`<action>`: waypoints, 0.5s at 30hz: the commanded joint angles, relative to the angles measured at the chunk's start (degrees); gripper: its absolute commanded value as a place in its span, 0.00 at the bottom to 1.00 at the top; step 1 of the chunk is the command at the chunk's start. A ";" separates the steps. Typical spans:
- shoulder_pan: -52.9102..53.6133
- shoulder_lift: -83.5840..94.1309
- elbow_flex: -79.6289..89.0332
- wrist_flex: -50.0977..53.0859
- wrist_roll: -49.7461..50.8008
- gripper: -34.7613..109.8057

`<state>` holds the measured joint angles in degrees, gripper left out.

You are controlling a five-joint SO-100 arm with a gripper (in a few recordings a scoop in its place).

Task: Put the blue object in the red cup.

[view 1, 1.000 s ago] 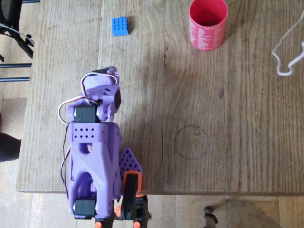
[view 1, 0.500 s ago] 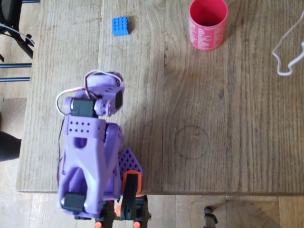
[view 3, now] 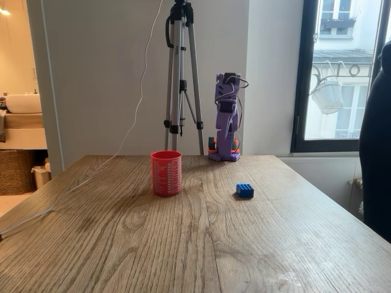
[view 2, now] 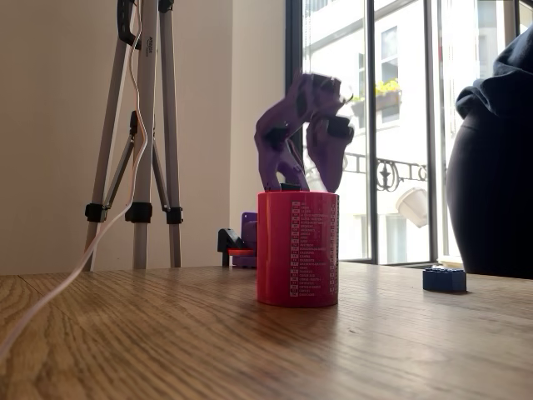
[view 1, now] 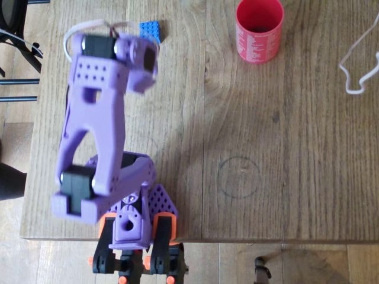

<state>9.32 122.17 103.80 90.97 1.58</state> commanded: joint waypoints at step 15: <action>-19.60 -38.76 -31.46 -4.75 3.60 0.25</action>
<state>-4.48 93.96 86.75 93.43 2.81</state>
